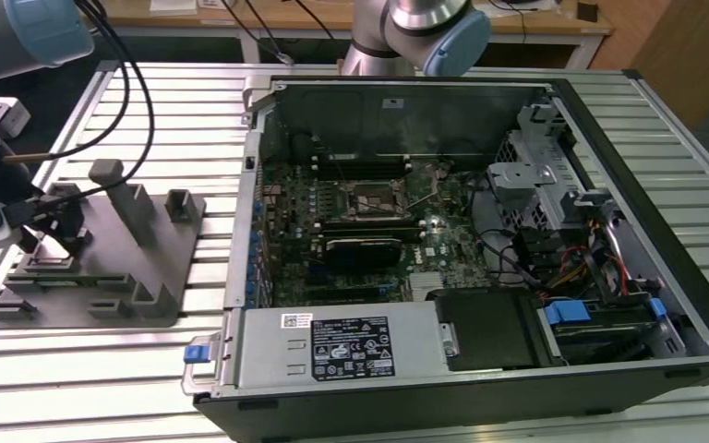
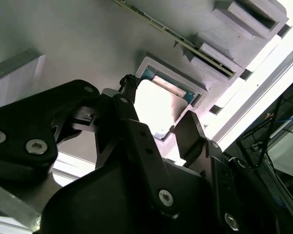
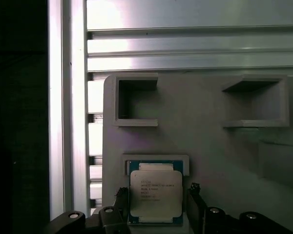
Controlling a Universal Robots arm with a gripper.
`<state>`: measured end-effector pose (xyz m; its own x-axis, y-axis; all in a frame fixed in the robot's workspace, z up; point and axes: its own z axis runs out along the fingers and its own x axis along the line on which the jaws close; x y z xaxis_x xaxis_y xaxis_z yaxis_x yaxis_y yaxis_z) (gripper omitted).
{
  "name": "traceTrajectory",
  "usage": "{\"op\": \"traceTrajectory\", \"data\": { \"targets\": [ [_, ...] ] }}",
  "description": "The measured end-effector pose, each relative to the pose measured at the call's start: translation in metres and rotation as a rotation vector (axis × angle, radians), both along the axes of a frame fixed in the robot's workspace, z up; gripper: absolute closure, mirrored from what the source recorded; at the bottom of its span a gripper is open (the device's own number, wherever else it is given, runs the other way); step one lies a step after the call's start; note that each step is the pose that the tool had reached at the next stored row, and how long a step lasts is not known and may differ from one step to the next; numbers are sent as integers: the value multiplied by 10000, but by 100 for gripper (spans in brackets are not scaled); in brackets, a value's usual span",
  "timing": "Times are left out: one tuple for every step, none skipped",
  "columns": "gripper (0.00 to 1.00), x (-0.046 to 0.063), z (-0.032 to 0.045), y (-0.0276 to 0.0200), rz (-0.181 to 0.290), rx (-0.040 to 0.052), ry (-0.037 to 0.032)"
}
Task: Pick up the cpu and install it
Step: 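Pick up the cpu and move it towards the insertion slot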
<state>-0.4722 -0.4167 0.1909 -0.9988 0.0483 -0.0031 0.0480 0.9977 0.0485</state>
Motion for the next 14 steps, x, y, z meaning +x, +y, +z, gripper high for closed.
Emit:
{"op": "traceTrajectory", "data": {
  "targets": [
    [41, -1, -5, 1, -1, 20, 1],
    [41, 0, -12, 1, -1, 48, 0],
    [41, 0, -18, 1, -1, 73, -1],
    [41, 0, -22, 1, 0, 90, -1],
    [41, 0, -26, 1, 0, 99, -1],
    [41, 0, -27, 1, 0, 99, 1],
    [41, 0, -27, 1, 0, 99, 1],
    [41, 0, -28, 0, 0, 99, 2],
    [41, 0, -30, 1, 0, 100, 1],
    [41, 0, -34, 0, 0, 101, 0],
    [41, 0, -39, 1, 0, 102, -3],
    [41, 0, -41, 0, 0, 100, 0],
    [41, 0, -41, 1, 0, 99, 1],
    [41, -1, -44, 0, 0, 100, 1]
  ]
}}
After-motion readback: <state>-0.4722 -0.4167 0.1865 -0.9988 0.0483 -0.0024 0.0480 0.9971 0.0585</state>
